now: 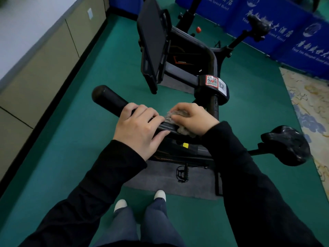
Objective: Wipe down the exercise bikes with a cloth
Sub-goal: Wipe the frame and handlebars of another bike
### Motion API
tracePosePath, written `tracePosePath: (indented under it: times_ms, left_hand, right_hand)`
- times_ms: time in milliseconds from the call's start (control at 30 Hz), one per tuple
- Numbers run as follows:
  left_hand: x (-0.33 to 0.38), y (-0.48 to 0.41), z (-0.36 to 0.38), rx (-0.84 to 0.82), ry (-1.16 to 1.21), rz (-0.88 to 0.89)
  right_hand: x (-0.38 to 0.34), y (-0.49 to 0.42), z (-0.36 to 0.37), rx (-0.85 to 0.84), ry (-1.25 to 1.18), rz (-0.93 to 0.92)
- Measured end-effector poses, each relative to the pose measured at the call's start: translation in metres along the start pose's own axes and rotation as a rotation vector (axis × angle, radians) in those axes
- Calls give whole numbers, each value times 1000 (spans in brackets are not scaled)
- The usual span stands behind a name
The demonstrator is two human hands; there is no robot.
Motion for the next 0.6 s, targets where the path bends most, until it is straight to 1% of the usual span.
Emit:
tracePosePath:
  times_ms: [100, 200, 300, 467, 533, 600]
  left_hand:
    - [0, 0, 0, -2, 5, -5]
    - [1, 0, -1, 0, 19, -7]
    - [0, 0, -1, -6, 25, -10]
    - [1, 0, 0, 5, 39, -17]
    - [2, 0, -1, 7, 39, -19]
    - [1, 0, -1, 12, 32, -20]
  right_hand:
    - [-2, -9, -7, -223, -71, -13]
    - [7, -6, -18, -284, 74, 6]
    - [13, 3, -23, -266, 246, 17]
    - [22, 18, -28, -151, 467, -121]
    - [31, 24, -30, -97, 495, -165]
    - [35, 30, -28, -23, 458, -233]
Point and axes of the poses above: each hand's wrist, its own y-axis away from the middle knuckle, its own z-axis out of the palm, x = y × z, the point moved 2 cm from there along -y, towards the middle knuckle, and after that the axes turned 12 degrees about -x, right-handed, at the moved point
